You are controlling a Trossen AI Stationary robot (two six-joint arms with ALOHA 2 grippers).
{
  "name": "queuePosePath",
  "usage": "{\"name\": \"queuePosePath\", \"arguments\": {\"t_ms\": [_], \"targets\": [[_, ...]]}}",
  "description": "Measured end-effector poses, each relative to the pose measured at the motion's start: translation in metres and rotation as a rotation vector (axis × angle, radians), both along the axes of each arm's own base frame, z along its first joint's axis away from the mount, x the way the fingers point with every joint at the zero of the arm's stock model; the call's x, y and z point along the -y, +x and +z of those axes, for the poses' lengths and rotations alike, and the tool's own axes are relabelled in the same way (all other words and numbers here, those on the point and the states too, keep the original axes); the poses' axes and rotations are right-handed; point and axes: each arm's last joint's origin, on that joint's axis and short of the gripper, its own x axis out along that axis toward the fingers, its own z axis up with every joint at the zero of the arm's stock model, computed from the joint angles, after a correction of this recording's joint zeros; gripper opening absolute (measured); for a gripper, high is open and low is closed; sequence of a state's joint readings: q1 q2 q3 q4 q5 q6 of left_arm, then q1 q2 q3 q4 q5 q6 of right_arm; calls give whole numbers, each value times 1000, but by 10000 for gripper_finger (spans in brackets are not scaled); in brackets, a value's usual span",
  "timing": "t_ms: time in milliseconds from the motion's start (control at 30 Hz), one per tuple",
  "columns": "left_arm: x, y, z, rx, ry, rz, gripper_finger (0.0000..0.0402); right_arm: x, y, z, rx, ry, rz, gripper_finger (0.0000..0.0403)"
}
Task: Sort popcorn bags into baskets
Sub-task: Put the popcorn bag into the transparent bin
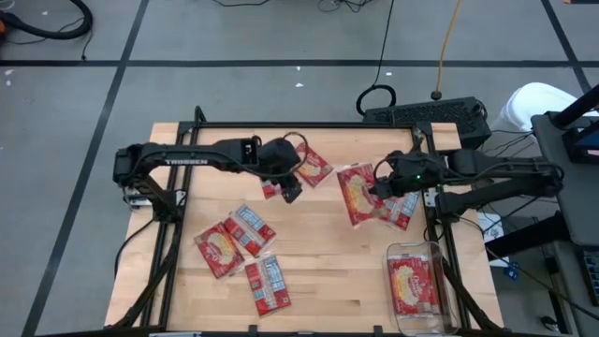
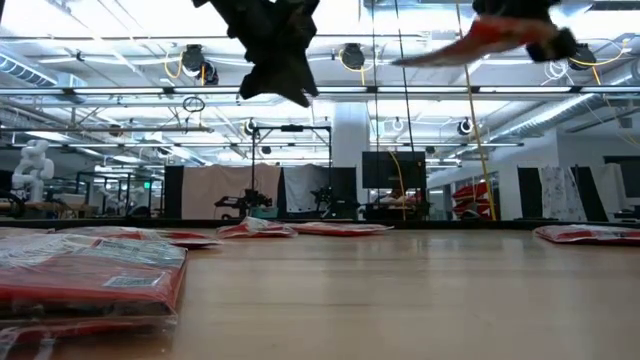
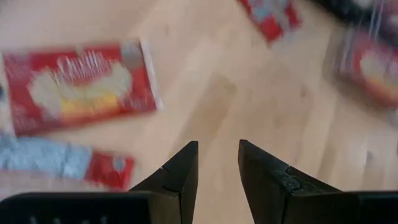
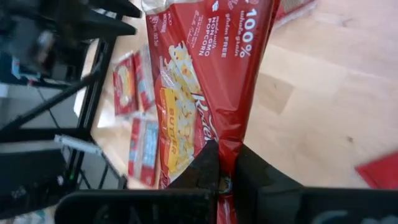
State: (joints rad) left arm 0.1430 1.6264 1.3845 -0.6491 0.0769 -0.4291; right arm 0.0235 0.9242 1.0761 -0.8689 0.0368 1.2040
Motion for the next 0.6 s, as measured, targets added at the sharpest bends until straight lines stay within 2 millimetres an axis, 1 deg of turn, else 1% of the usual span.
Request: {"name": "queuePosePath", "arguments": {"t_ms": [133,267,433,600], "targets": [[14,-2,-3,-47,-46,-31,117,-11,0,18,-35,19,27,7],[30,-3,-5,-79,-82,-31,117,-24,2,29,-46,65,47,7],[53,-5,-6,-105,-106,-40,118,-41,1,32,-57,149,56,6],[75,-6,-6,-105,-51,-30,117,-57,-4,30,-88,203,81,6]]}}
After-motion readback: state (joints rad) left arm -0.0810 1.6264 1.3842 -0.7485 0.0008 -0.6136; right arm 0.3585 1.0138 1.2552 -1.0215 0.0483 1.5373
